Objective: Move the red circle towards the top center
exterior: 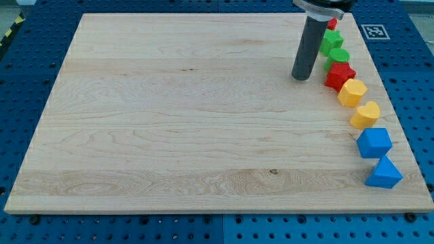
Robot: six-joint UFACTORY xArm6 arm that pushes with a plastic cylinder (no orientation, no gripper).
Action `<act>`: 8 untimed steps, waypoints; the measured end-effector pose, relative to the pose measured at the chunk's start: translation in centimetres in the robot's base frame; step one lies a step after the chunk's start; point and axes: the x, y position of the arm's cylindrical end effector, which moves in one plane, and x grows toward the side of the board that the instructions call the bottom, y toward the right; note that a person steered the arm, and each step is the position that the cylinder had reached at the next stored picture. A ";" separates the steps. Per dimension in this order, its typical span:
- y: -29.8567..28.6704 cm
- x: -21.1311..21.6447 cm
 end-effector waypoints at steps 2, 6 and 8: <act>-2.9 -1.2; -1.9 -18.7; 2.6 -18.8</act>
